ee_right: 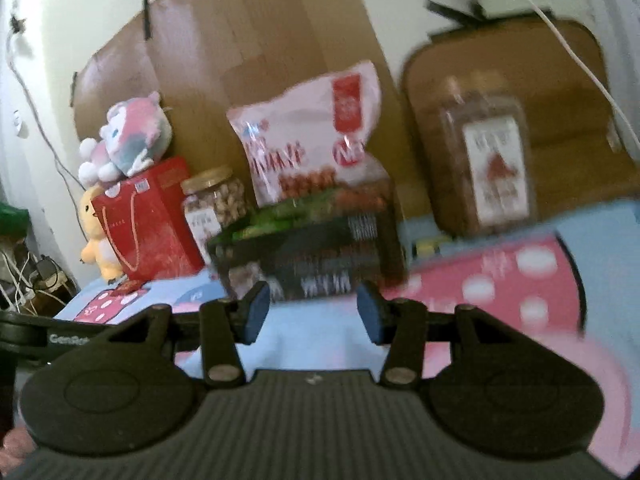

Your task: Organize snacks

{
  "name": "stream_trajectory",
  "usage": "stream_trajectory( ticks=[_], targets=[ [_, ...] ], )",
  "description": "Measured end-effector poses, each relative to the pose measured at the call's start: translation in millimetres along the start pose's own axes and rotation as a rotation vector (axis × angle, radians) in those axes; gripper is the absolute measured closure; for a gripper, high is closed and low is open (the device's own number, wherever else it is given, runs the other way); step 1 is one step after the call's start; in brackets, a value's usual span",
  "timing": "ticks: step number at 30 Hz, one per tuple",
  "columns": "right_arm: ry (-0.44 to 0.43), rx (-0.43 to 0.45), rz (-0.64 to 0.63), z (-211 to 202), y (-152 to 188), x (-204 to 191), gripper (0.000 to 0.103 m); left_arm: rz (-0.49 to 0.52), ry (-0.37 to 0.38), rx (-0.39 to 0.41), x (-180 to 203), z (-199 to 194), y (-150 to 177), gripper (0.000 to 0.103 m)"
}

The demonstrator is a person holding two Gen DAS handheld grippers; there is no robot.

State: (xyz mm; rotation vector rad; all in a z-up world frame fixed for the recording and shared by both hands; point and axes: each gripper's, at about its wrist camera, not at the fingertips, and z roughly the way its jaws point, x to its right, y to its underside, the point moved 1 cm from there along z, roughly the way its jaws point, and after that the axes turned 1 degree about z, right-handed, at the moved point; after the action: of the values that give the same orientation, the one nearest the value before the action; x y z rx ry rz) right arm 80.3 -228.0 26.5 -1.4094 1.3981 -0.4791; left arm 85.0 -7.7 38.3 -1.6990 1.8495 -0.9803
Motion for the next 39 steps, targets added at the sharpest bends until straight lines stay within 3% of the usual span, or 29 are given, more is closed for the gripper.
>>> stream_trajectory(
  ticks=[5, 7, 10, 15, 23, 39],
  targets=[
    [0.066, -0.03, 0.046, -10.5, 20.7, -7.6, 0.034, 0.021, -0.049, 0.015, -0.1, -17.2, 21.3, 0.038],
    [0.063, -0.032, 0.06, -15.0, 23.6, -11.5, 0.032, 0.024, -0.061, 0.024, -0.9, -21.8, 26.5, 0.016],
    [0.055, -0.019, 0.063, -22.8, 27.3, -18.3, 0.028, 0.036, -0.098, 0.052, -0.8, -29.4, 34.9, 0.006],
    [0.04, -0.016, 0.069, -32.8, 32.7, -25.7, 0.026, 0.043, -0.117, 0.061, -1.0, -34.0, 41.4, 0.0],
    [0.071, 0.026, 0.068, -41.0, 33.1, -28.7, 0.018, 0.045, -0.139, 0.066, -0.4, -37.1, 39.1, 0.0],
    [0.08, 0.021, 0.104, -37.7, 35.6, -24.6, 0.016, 0.026, -0.209, 0.066, -3.5, -32.4, 35.5, 0.0]
  ],
)
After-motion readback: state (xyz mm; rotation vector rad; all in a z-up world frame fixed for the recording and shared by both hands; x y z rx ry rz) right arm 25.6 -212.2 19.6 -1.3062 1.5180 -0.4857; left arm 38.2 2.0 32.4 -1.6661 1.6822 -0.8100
